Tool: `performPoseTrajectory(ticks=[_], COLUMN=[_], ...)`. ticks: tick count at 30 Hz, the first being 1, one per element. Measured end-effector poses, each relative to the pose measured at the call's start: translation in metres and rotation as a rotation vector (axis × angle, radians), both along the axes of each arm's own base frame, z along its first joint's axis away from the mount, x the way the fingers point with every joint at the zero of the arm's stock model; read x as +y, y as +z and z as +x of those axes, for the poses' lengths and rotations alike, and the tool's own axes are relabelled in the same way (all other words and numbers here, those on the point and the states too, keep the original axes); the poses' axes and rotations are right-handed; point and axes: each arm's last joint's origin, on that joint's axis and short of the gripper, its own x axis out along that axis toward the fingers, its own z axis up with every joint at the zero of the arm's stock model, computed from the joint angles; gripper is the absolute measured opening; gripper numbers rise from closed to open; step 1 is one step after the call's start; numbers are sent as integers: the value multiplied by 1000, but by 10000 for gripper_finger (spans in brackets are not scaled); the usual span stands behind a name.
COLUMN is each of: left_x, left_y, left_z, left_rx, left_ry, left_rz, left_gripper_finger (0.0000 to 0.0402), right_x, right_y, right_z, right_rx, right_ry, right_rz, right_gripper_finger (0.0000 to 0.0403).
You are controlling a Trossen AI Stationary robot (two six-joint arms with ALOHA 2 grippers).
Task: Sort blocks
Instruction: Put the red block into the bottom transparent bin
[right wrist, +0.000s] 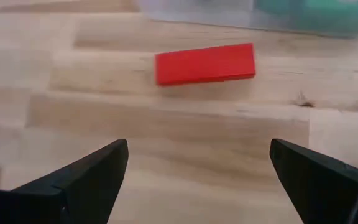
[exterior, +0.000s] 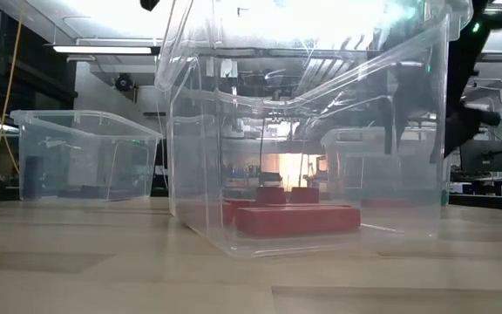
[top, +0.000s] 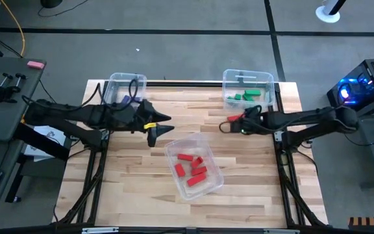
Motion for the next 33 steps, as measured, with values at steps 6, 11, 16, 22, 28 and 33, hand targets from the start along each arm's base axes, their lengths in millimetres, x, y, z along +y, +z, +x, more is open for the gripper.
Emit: performPoseTrajectory(ticks=[6, 11, 16, 22, 28, 33], left_x=[-1, -1, -6, -6, -6, -6], left_y=[-8, -8, -8, -8, -8, -8], left_z=[0, 0, 0, 0, 0, 0], left_rx=[-12, -15, -15, -15, -15, -15], left_ry=[28, 31, 15, 14, 16, 17], left_rz=[-34, -50, -50, -49, -47, -47], left_gripper_finger=[218, 218, 218, 218, 218, 218], right_x=[-32, -51, -52, -56, -60, -63], right_y=[-11, -20, -29, -27, -33, -42], right_z=[7, 11, 15, 20, 21, 28], right_rx=[-15, 57, 106, 68, 82, 92], right_ry=[6, 44, 70, 45, 21, 2], right_rz=[-30, -1, 6, -60, -44, -64], right_gripper_finger=[370, 276, 117, 18, 5, 2])
